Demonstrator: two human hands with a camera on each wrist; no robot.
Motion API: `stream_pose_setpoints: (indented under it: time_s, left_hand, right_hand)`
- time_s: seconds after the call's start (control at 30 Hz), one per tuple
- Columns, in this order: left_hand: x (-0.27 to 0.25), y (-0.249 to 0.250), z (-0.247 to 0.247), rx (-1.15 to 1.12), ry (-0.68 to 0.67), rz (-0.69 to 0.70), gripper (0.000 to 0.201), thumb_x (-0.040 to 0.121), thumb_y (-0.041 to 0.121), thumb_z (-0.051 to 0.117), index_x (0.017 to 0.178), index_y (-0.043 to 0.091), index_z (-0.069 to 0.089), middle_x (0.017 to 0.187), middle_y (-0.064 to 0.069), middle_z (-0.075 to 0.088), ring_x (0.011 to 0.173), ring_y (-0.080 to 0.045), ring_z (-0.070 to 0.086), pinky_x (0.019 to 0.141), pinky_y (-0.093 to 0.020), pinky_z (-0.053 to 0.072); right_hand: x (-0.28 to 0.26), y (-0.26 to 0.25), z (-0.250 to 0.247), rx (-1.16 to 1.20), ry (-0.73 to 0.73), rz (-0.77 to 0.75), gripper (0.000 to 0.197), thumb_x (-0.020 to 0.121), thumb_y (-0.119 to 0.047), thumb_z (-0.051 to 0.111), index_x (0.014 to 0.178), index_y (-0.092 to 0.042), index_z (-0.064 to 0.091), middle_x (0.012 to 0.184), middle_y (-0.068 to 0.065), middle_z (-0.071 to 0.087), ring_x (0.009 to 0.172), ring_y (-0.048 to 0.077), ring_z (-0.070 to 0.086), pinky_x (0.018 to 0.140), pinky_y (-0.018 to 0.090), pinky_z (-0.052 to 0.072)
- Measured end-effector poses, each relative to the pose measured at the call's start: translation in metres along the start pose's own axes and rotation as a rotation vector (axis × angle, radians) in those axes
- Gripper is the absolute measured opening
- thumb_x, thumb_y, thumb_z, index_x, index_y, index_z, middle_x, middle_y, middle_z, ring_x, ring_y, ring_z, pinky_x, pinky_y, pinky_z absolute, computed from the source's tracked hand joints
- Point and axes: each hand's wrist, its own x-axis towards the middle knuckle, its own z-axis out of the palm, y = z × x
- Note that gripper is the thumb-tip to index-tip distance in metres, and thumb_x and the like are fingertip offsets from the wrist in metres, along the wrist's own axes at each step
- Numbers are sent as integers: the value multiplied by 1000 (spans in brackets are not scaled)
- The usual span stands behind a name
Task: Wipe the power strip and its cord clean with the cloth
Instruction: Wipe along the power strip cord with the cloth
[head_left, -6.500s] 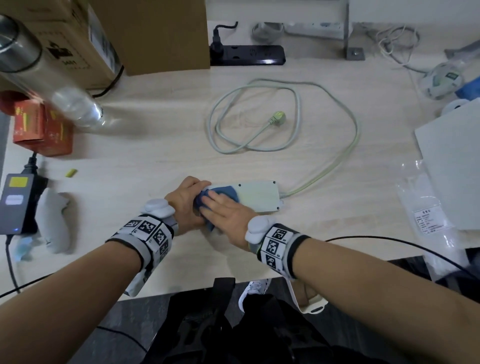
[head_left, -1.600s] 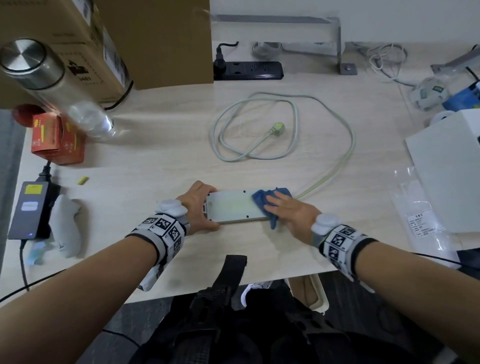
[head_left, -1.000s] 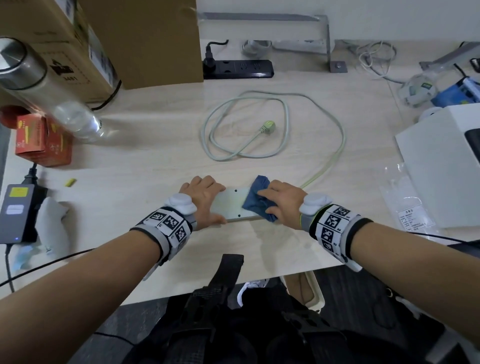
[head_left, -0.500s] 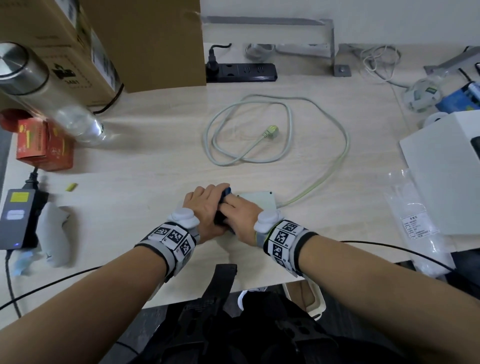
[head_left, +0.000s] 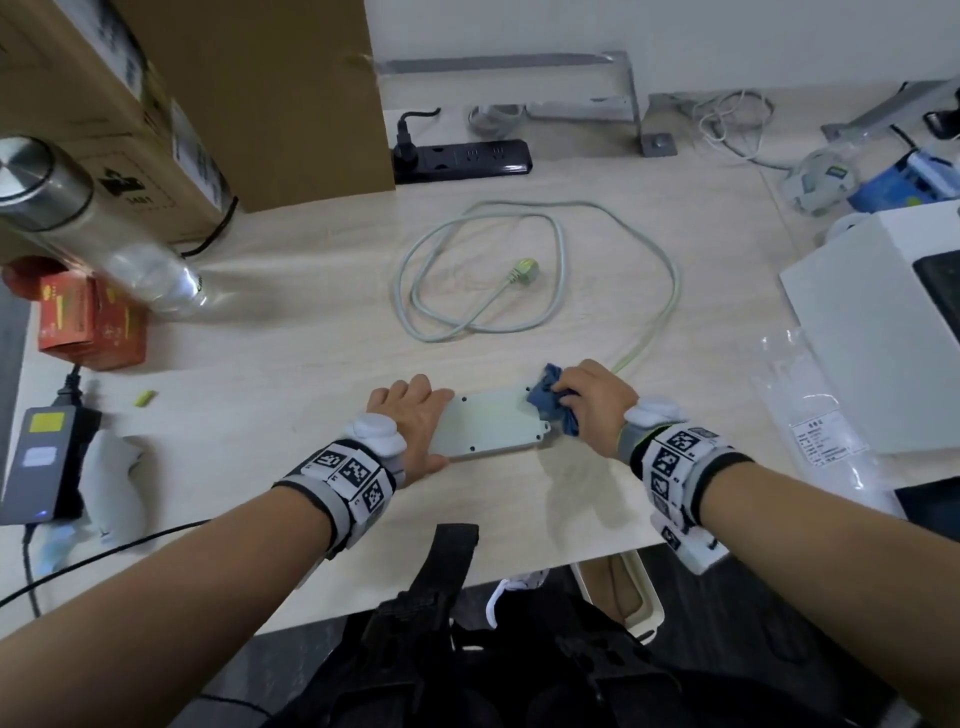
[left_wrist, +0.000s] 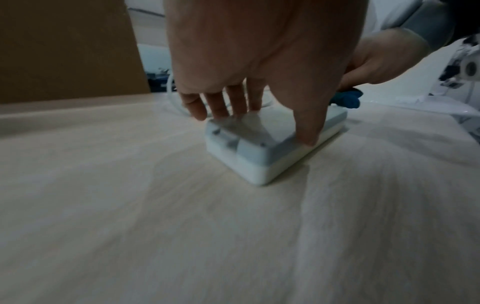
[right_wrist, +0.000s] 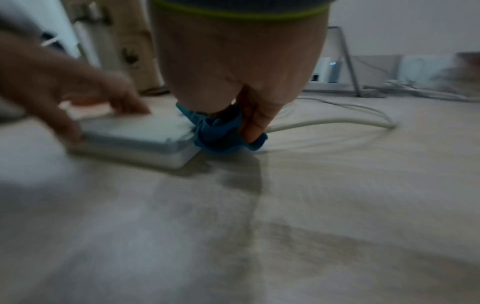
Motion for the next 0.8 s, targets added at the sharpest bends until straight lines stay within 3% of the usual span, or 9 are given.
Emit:
stream_pose_setpoints:
  time_s: [0.13,0.23,0.3,0.37,0.47,0.6,0.73,0.8]
  left_hand:
    - [12,22,-5,11,-43,27,104,67,61,70,147,25,14,141,0,30,123,-24,38,104,-38,32]
    - [22,45,-2,37,-42,32,112,64,67,69,148,20,11,143,-1,30,125,-25,36,104,-39,34]
    - [27,56,4,51,-43,-3,105,69,63,67,147,18,12,142,-2,33,125,-25,37,102,-40,35]
    - [31,59,6,23,-27,-41,90,73,55,66,143,19,22,136,-3,38,119,-25,40,97,-38,37]
    - [36,54,0,-100,2,-101,79,66,51,70,133,24,35,125,1,41,111,-23,43,90,-36,41]
    - [41,57,-29,-412,106,-155,84,61,49,78,132,24,38,119,4,43,106,-20,48,89,-36,45]
    - [38,63,-66,-627,90,-42,89,50,53,75,131,30,47,116,11,55,103,-11,57,91,-29,48]
    - [37,64,-73,-778,20,19,92,47,56,72,132,32,51,112,12,62,99,-6,62,91,-22,48]
  right_hand:
    - [-4,3,-14,268,123,311,15,95,-7,50,101,-11,62,101,7,59,85,22,55,72,22,36]
    - [-12,13,-26,456,198,442,12,96,-9,46,95,-16,56,94,2,59,86,20,55,72,23,39]
    - [-19,22,-33,650,252,523,12,97,-11,45,95,-14,56,96,5,59,92,25,58,80,36,50]
    - [-27,29,-41,958,302,626,12,99,-11,41,98,-9,53,102,11,56,96,32,59,77,48,56]
    - [-36,37,-49,1319,391,764,18,102,-10,35,110,-6,51,113,16,51,99,37,57,66,47,56]
    - [-38,41,-53,1607,489,813,21,98,-10,41,114,-5,54,107,14,58,92,31,59,64,41,53]
    - [-12,1,-64,1759,412,631,32,103,-18,36,126,0,49,122,19,56,103,33,60,85,47,51]
    - [3,-23,-71,1778,397,527,28,103,-17,37,121,0,50,119,18,58,105,31,59,93,45,49]
